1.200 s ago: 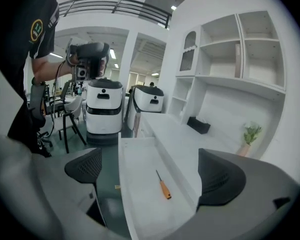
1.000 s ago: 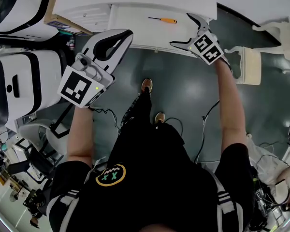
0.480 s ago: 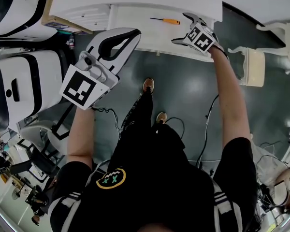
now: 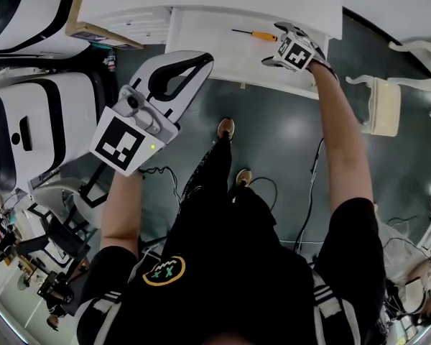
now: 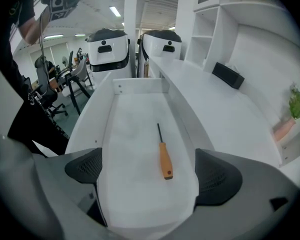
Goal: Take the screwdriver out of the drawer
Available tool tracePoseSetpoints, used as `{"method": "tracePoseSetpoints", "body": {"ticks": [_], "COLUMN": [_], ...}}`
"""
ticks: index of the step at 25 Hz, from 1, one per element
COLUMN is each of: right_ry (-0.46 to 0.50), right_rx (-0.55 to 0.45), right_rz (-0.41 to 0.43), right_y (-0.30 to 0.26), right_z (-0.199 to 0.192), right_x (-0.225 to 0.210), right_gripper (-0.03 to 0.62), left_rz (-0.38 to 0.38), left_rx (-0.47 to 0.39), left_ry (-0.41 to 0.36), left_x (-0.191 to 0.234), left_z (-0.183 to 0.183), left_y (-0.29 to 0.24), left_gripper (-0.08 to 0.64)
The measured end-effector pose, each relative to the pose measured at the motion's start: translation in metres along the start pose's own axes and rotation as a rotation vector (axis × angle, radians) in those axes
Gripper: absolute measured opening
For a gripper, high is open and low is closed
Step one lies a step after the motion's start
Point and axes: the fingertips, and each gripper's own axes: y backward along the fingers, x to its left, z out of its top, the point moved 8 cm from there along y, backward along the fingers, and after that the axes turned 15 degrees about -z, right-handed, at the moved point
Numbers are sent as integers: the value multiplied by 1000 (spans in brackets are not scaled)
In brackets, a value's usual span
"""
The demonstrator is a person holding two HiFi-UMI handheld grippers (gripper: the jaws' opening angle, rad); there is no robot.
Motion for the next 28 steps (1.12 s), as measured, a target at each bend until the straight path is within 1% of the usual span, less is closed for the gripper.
{"method": "tracePoseSetpoints", "body": {"ticks": [10,14,18,22,28], "right_ry": [17,-2,11,-2,2], "right_rx": [103,158,179,202,215], "right_rz": [60,96,109,126,128], "right_y": [-51,-67,-78,-86,-96], "right_z": [-13,-26,-30,-35,-42], "right_x": [-3,-3,-1,1,-1], "right_gripper": [580,580,580,580,580], "left_rz": [-1,-5,-7,-11,-16], "left_rx": [13,19,18,24,37], "left_ry": [35,34,32,37,48], "left_x": [12,16,18,20,23], "left_z": [-18,-19,-18,-21,-29], "left_y": [2,-1,0,1,-3], "left_gripper": [20,20,20,20,20]}}
